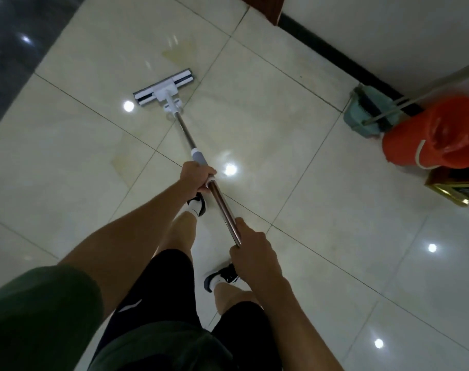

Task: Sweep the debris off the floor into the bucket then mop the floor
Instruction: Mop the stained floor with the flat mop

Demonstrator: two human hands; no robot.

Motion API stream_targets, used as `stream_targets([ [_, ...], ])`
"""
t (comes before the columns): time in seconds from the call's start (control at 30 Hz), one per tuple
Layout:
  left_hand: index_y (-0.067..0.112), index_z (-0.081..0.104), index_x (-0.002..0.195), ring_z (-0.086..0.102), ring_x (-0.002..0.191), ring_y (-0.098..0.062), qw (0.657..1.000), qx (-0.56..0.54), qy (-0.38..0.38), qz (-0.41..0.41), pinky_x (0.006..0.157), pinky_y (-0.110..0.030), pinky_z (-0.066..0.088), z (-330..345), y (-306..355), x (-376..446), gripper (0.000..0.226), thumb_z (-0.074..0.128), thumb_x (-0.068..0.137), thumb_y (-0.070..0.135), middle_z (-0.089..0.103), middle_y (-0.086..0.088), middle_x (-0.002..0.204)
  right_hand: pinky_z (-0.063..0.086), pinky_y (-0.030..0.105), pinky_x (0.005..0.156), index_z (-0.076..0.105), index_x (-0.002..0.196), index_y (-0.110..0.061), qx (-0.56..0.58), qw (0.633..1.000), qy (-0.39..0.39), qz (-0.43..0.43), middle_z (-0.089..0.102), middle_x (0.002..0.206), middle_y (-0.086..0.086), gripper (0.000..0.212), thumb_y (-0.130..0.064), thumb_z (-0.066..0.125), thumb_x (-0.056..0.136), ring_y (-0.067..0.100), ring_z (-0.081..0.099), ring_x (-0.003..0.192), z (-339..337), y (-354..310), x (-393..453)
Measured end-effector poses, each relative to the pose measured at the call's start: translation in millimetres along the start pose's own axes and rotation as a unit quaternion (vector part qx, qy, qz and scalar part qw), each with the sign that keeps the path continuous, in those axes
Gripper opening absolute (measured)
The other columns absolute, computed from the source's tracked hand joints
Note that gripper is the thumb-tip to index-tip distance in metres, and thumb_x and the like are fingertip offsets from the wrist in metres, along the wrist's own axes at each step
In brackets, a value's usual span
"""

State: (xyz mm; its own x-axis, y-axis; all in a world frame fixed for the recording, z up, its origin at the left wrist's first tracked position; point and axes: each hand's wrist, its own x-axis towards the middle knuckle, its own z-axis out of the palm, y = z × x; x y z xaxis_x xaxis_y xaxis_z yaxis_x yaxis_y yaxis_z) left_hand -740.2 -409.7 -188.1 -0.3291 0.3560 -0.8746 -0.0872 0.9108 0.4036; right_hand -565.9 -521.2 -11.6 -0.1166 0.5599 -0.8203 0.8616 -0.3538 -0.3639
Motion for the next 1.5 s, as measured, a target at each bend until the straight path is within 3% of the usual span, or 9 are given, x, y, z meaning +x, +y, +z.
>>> stream_targets([
  [0.2,0.003,0.066,0.082,0.072,0.062,-0.028,0.999,-0.005,0.004,0.036,0.053,-0.044,0.061,-48.7,90.5,43.3,0.013,0.078,0.082,0.008,0.068,-0.014,0.077,0.053,0.033,0.068,0.029,0.147,-0.034,-0.011,0.999,0.009,-0.031,0.057,0.09,0.0,0.057,-0.017,0.046,0.095,0.017,0.058,0.074,-33.0,-83.2,53.0],
  [0.33,-0.002,0.064,0.097,0.073,0.063,-0.029,0.999,-0.011,-0.005,0.047,0.055,-0.043,0.061,-83.1,179.4,99.2,0.025,0.08,0.08,0.009,0.069,-0.02,0.085,0.051,0.034,0.079,0.021,0.153,-0.035,-0.027,0.998,0.027,-0.046,0.057,0.104,0.003,0.06,-0.023,0.045,0.099,0.021,0.059,0.088,-67.3,-152.6,123.5],
  [0.5,-0.003,0.061,0.104,0.074,0.074,-0.033,0.998,-0.02,-0.02,0.056,0.06,-0.046,0.062,-109.4,273.9,166.5,0.032,0.08,0.081,0.008,0.07,-0.022,0.092,0.045,0.029,0.072,0.023,0.154,-0.033,-0.026,0.996,0.061,-0.054,0.062,0.114,0.007,0.058,-0.024,0.046,0.101,0.022,0.063,0.09,-96.8,-226.1,203.7],
  [0.73,0.005,0.059,0.087,0.074,0.077,-0.033,0.997,0.004,0.008,0.075,0.062,-0.047,0.063,-105.5,343.0,241.9,0.018,0.076,0.086,0.009,0.069,-0.018,0.088,0.049,0.031,0.072,0.031,0.149,-0.025,-0.015,0.995,0.081,-0.059,0.062,0.112,0.008,0.055,-0.018,0.045,0.096,0.024,0.061,0.085,-112.1,-279.0,295.8],
  [0.9,0.002,0.058,0.096,0.074,0.075,-0.031,0.996,0.061,0.017,0.064,0.054,-0.042,0.062,-92.5,331.6,250.5,0.021,0.075,0.085,0.009,0.069,-0.017,0.09,0.055,0.032,0.067,0.011,0.155,-0.04,0.01,0.996,0.073,-0.052,0.062,0.086,0.0,0.059,-0.029,0.037,0.102,0.016,0.062,0.069,-99.9,-268.3,291.1],
  [1.1,0.005,0.049,0.091,0.07,0.068,-0.033,0.986,0.159,0.017,0.05,0.042,-0.039,0.058,-67.0,285.1,215.6,0.019,0.068,0.09,0.009,0.063,-0.018,0.092,0.057,0.036,0.072,0.004,0.155,-0.042,0.043,0.998,0.046,-0.022,0.066,0.093,0.005,0.058,-0.03,0.032,0.106,0.02,0.066,0.079,-72.7,-227.0,244.1],
  [1.17,0.006,0.047,0.087,0.069,0.065,-0.033,0.983,0.18,0.008,0.04,0.044,-0.041,0.059,-54.4,259.0,195.8,0.021,0.067,0.091,0.01,0.062,-0.019,0.093,0.053,0.031,0.065,0.003,0.155,-0.042,0.053,0.998,0.036,-0.017,0.065,0.089,0.003,0.059,-0.029,0.033,0.106,0.016,0.062,0.071,-62.8,-202.1,219.1],
  [1.33,-0.001,0.052,0.118,0.072,0.069,-0.037,0.978,0.207,-0.014,0.022,0.057,-0.053,0.061,-22.6,176.8,139.3,0.036,0.068,0.089,0.013,0.065,-0.023,0.106,0.037,0.018,0.053,0.004,0.155,-0.043,0.074,0.997,0.021,-0.009,0.058,0.078,-0.005,0.058,-0.033,0.032,0.106,0.005,0.053,0.062,-29.3,-129.2,153.0],
  [1.5,-0.002,0.05,0.123,0.071,0.069,-0.035,0.972,0.234,-0.019,0.006,0.054,-0.048,0.061,19.2,86.9,75.7,0.041,0.069,0.089,0.013,0.064,-0.023,0.105,0.043,0.016,0.055,0.002,0.155,-0.044,0.071,0.997,0.011,0.019,0.054,0.073,-0.008,0.058,-0.035,0.031,0.106,0.004,0.055,0.062,8.0,-42.5,87.0],
])
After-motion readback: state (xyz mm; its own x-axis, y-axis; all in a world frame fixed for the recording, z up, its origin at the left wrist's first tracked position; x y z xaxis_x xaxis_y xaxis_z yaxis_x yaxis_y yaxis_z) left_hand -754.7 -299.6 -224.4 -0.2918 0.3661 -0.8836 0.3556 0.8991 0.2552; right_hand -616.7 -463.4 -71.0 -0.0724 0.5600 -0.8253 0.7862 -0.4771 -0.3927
